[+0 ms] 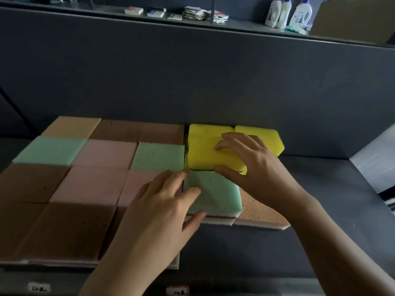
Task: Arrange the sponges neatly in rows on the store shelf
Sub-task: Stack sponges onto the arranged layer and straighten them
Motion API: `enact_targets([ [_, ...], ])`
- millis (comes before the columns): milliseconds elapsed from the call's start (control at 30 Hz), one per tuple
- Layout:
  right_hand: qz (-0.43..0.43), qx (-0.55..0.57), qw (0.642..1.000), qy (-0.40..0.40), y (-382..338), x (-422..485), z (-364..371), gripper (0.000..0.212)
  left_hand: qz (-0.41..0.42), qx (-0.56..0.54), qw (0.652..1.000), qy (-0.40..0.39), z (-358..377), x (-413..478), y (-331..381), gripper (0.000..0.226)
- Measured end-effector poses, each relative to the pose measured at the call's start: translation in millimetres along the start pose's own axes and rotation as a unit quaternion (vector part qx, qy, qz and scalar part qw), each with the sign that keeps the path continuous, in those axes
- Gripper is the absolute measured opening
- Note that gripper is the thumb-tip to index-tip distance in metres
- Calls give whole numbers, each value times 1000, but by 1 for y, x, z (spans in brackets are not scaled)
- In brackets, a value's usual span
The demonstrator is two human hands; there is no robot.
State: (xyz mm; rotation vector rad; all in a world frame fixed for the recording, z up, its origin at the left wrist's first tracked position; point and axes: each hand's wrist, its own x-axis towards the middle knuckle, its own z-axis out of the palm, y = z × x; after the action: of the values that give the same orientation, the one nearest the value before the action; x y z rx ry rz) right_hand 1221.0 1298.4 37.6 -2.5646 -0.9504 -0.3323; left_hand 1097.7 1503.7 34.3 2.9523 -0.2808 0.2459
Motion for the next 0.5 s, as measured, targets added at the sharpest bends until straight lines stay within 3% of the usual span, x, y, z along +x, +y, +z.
enact_targets([
  [500,-1,20,1000,-7,1,6,9,42,16,2,1000,8,5,1,-4,40],
])
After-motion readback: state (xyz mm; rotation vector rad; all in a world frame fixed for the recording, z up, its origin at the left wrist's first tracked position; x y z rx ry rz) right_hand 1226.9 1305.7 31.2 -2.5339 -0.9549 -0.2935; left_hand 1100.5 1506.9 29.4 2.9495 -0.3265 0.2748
